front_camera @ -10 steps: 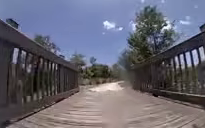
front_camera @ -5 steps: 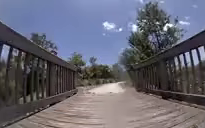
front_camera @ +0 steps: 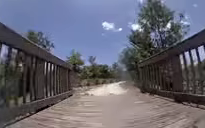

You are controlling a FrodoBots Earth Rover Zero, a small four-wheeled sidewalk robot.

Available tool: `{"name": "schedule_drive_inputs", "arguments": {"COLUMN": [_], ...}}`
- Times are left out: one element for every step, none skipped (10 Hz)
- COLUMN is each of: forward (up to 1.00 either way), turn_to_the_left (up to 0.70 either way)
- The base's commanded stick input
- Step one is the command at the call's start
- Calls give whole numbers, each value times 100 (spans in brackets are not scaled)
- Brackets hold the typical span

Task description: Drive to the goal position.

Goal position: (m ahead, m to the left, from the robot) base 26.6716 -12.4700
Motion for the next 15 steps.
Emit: {"name": "schedule_drive_inputs", "arguments": {"forward": [85, 85, 85, 85, 85, 85, 85, 85, 85, 85, 85, 85, 85, 85, 85], "turn_to_the_left": [0, 0, 0, 0, 0, 0, 0, 0, 0, 0, 0, 0, 0, 0, 0]}}
